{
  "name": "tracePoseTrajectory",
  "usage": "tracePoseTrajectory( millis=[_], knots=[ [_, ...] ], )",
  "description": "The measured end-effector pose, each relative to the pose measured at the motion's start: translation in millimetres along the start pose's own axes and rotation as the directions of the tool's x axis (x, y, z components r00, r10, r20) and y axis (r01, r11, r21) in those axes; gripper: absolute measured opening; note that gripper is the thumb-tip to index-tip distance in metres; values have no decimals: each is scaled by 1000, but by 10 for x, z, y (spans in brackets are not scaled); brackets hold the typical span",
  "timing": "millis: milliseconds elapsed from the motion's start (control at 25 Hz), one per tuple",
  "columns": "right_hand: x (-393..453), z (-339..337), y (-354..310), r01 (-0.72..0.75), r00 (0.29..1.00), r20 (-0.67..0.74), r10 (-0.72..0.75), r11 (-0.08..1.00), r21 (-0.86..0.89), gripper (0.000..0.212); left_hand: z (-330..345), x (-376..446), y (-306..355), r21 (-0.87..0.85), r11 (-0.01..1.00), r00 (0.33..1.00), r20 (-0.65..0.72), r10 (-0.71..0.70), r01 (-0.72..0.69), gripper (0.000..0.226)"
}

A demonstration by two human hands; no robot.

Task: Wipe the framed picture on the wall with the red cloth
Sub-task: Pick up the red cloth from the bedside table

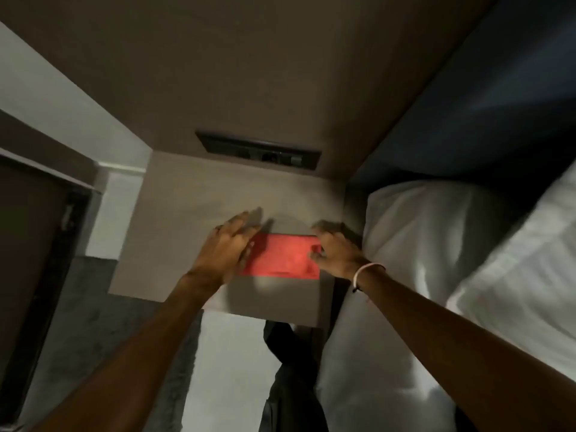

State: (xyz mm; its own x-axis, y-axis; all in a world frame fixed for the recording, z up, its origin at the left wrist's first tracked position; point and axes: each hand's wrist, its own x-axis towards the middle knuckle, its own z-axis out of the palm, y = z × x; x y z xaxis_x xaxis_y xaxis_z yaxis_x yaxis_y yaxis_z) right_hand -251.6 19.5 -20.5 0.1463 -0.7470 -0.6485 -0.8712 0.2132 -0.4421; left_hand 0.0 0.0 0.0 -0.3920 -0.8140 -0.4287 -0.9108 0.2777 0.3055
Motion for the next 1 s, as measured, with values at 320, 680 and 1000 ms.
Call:
tracePoseTrajectory(
  millis=[320, 680, 1000],
  knots=[
    [540, 610, 181, 16, 976, -203, -83, 950, -313, 54, 819, 370, -85, 17, 985, 985, 15, -172, 172, 60],
    [-453, -255, -139, 99, 972, -230, 41, 821, 563, 41, -473, -41, 33, -600, 796, 986, 162, 26, 78, 34],
    [-2198, -2476, -682, 499, 731, -682, -4, 685, 531, 15, -3168, -278, 1319, -605, 737, 947, -96, 307, -300, 20]
  ],
)
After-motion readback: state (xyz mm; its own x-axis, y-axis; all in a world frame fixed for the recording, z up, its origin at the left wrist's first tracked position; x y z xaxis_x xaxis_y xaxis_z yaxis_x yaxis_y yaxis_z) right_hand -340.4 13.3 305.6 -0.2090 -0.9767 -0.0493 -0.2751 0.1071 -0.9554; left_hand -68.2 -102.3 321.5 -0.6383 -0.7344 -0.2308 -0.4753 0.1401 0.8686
